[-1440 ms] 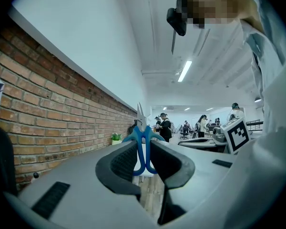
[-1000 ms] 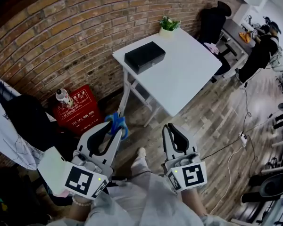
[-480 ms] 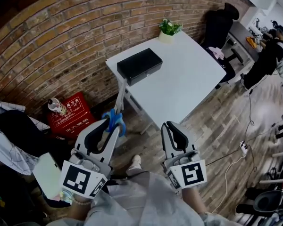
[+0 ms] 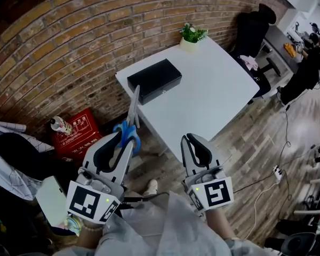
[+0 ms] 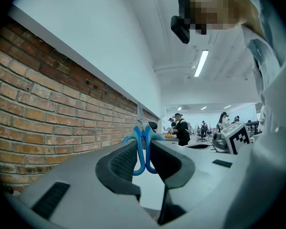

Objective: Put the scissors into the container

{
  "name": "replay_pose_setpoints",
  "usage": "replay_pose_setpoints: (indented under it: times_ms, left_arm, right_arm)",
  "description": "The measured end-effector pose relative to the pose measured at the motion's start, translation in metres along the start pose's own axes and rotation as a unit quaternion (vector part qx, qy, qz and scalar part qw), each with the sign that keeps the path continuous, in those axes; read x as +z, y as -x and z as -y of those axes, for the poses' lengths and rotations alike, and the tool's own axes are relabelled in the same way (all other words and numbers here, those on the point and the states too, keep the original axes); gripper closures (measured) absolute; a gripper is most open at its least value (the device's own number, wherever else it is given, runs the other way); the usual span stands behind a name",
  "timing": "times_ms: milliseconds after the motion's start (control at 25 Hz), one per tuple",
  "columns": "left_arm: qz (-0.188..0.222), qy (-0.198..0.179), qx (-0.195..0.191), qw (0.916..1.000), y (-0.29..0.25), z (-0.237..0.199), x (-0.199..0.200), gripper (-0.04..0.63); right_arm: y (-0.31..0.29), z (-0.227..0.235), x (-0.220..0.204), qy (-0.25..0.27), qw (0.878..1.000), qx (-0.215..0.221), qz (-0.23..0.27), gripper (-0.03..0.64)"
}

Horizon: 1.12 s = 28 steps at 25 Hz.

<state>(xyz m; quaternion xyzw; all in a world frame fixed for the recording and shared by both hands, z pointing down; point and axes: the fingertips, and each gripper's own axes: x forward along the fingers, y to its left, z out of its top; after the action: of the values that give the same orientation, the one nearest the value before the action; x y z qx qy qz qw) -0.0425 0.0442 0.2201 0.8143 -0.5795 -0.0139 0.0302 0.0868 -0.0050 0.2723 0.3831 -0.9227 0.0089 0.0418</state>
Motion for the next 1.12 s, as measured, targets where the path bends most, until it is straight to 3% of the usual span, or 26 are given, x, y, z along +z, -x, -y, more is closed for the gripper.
replay_pose_setpoints:
  times_ms: [640,1120]
  left_arm:
    - [0.0,-0.004,0.005,1.0,-0.025,-0.004,-0.007,0.495]
    - [-0.011,-0.003,-0.01,0.9999,-0.083,-0.041,-0.017,0.495]
  right_arm:
    - [-0.006,0.025,-0.018,-0.001,1.0,-0.009,-0.014,0.555]
    - [-0.059,0.059,-0.032,-0.005,0.999,-0.022,-0.035,0.555]
